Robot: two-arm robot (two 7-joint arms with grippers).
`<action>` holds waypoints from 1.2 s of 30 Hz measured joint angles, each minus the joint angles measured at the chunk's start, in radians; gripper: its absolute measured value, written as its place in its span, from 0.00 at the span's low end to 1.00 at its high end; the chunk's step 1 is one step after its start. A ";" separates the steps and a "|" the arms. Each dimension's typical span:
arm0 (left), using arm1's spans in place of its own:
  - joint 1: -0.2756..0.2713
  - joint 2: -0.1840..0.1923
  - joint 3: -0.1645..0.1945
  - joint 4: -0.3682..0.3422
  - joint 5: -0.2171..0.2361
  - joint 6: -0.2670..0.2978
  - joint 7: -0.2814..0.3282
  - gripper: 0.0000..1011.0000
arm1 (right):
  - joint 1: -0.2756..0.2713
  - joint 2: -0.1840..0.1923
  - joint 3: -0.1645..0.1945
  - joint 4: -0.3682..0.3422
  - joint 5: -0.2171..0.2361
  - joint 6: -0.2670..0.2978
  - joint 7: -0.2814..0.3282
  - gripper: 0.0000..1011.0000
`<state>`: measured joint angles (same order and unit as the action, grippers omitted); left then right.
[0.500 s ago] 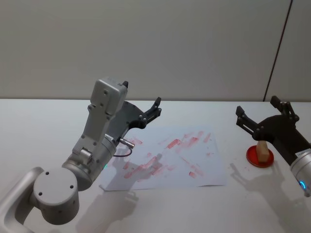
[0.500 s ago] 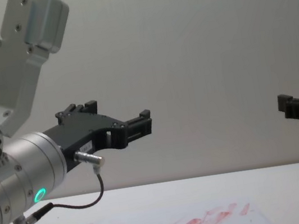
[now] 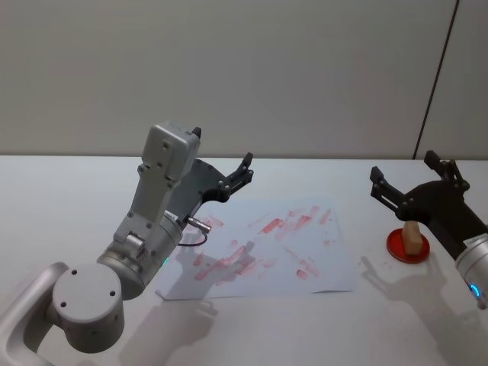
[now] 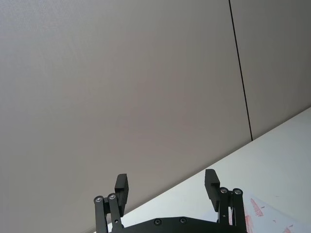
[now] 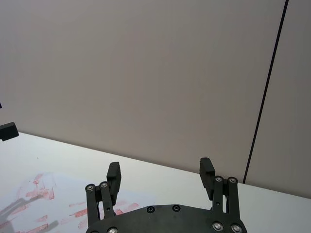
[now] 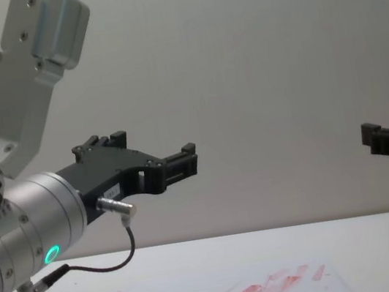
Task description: Use the one hand to pick up the stamp and affix it onto the A4 paper.
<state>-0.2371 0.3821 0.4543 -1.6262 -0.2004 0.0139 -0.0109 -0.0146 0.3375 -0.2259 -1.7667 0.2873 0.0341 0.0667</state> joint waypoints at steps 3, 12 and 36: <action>0.000 0.000 0.000 0.000 0.000 0.000 0.000 0.99 | 0.000 0.000 0.000 0.000 0.000 0.000 0.000 0.99; 0.000 0.000 0.000 0.000 0.000 0.000 0.000 0.99 | 0.000 0.000 0.000 0.000 0.000 0.000 0.000 0.99; 0.000 0.000 0.000 0.000 0.000 0.000 0.000 0.99 | -0.056 0.032 0.019 -0.043 0.014 0.010 -0.053 0.99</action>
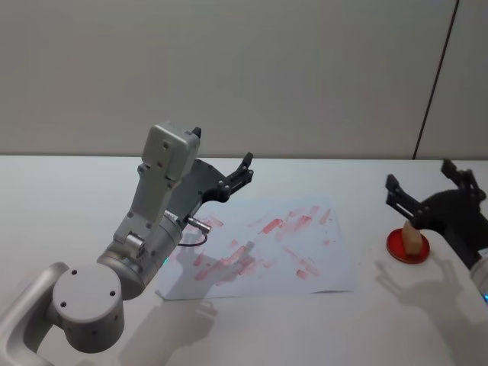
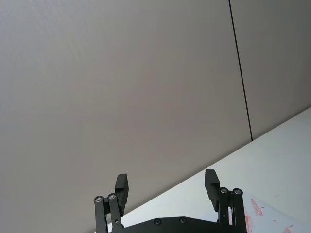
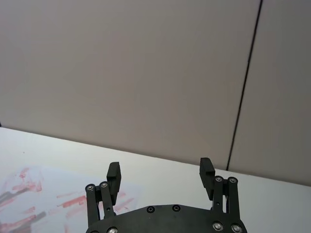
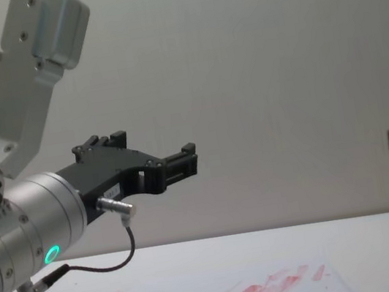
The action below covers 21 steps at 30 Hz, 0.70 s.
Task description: Use the one hand to pick up the stamp and affix it onto the A4 paper.
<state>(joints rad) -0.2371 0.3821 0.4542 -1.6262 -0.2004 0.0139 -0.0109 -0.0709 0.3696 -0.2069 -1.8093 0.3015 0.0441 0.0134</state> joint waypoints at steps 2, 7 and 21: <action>0.000 0.000 0.000 0.000 0.000 0.000 0.000 0.99 | -0.006 0.003 0.002 -0.004 0.002 0.002 -0.008 0.99; 0.000 0.000 0.000 0.000 0.000 0.000 0.000 0.99 | -0.051 0.026 0.019 -0.034 0.019 0.022 -0.066 0.99; 0.000 0.000 0.000 0.000 0.000 0.000 0.000 0.99 | -0.047 0.008 0.029 0.003 0.032 0.147 -0.136 0.99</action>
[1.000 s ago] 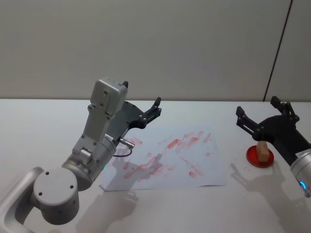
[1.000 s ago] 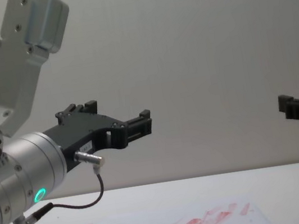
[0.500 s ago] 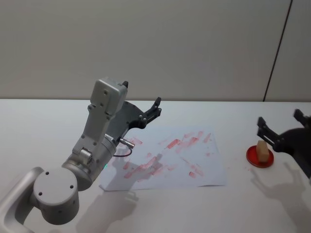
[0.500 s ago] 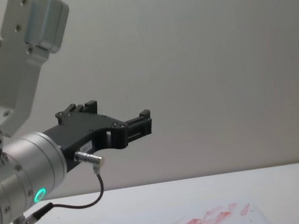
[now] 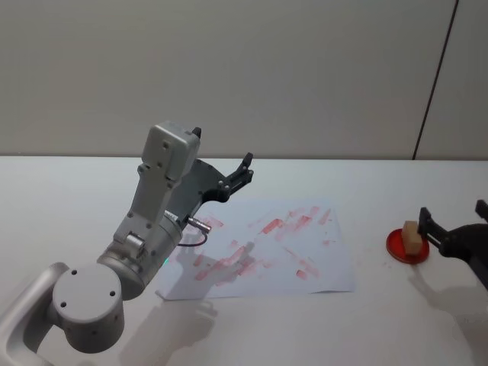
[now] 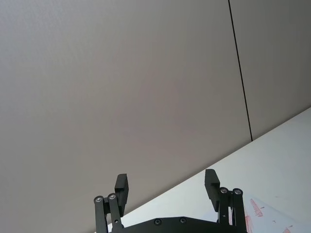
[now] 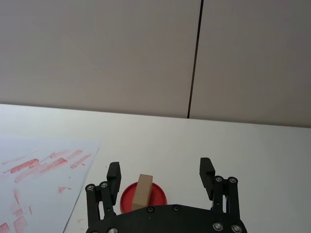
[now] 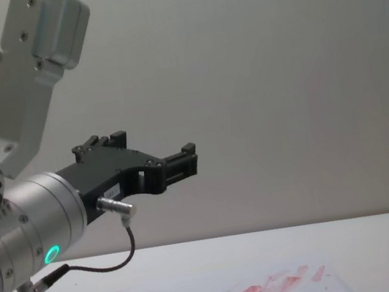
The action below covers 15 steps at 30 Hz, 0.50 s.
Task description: Use the one hand to pick up the stamp and affix it onto the A4 paper.
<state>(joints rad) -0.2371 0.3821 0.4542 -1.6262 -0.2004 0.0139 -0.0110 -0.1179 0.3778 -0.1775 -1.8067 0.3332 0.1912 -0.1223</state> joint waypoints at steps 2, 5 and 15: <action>0.000 0.000 0.000 0.000 0.000 0.000 0.000 0.99 | 0.017 -0.009 -0.003 0.016 -0.004 0.016 0.005 0.99; 0.000 0.000 0.000 0.000 0.000 0.000 0.000 0.99 | 0.057 -0.031 -0.010 0.057 -0.015 0.053 0.020 0.99; 0.000 0.000 0.000 0.000 0.000 0.000 0.000 0.99 | 0.167 -0.096 -0.033 0.188 -0.049 0.142 0.054 0.99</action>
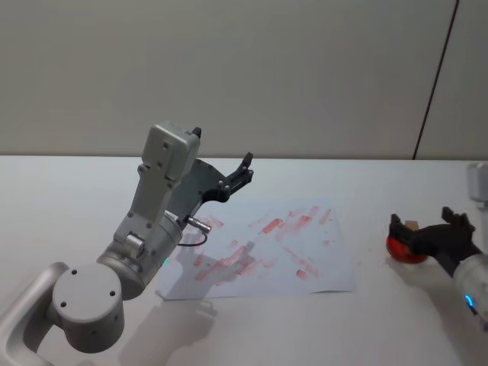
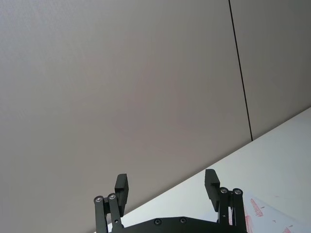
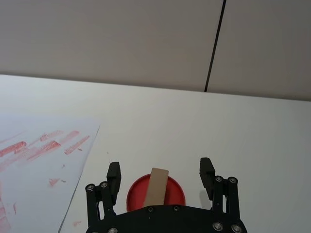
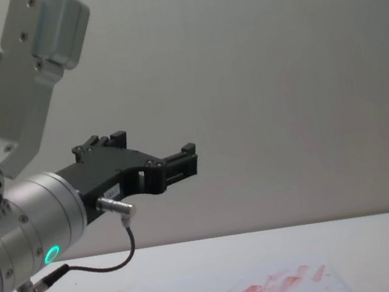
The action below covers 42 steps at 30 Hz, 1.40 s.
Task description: Use the one hand to pick up the stamp and affix it onto the A4 paper.
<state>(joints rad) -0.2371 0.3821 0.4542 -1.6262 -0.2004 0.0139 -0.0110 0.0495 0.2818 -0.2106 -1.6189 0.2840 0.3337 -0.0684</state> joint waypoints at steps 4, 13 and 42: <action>0.000 0.000 0.000 0.000 0.000 0.000 0.000 0.99 | 0.027 -0.019 -0.008 0.037 -0.012 0.022 0.006 0.99; 0.000 0.000 0.000 0.000 0.000 0.000 0.000 0.99 | 0.064 -0.049 -0.022 0.093 -0.031 0.057 0.012 0.99; 0.000 0.000 0.000 0.000 0.000 0.000 0.000 0.99 | 0.094 -0.075 -0.034 0.141 -0.049 0.086 0.017 0.27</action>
<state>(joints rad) -0.2371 0.3822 0.4543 -1.6262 -0.2004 0.0139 -0.0109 0.1438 0.2064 -0.2446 -1.4777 0.2351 0.4201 -0.0510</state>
